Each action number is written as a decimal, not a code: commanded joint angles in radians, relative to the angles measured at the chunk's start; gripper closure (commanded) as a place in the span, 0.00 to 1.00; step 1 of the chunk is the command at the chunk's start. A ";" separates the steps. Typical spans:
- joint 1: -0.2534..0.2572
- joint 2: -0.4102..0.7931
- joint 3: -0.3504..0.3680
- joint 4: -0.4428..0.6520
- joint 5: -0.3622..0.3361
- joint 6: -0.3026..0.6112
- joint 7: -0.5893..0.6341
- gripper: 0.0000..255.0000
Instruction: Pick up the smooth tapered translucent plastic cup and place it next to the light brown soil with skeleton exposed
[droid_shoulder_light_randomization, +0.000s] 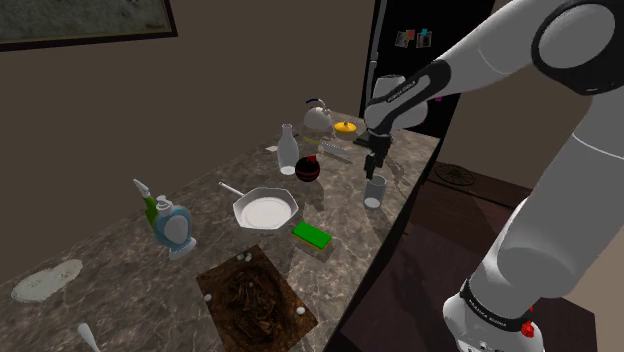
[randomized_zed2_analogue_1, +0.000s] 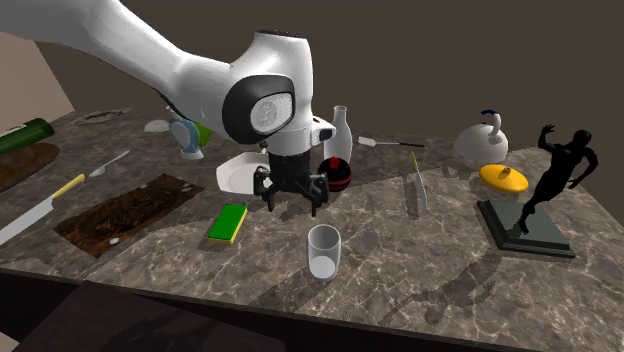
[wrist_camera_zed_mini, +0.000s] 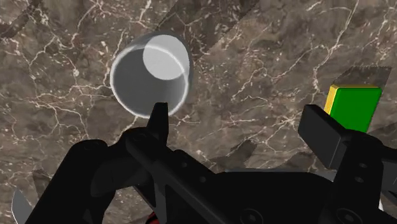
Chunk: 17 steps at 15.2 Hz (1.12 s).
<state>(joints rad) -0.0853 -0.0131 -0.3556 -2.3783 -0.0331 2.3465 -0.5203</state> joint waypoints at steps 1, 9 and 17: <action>-0.008 0.084 -0.010 0.033 0.039 0.029 -0.046 0.00; -0.050 0.279 0.004 0.086 0.139 0.121 -0.146 0.00; -0.059 0.319 0.015 0.081 0.163 0.165 -0.163 0.00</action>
<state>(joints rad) -0.1436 0.3055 -0.3403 -2.2971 0.1299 2.5103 -0.6831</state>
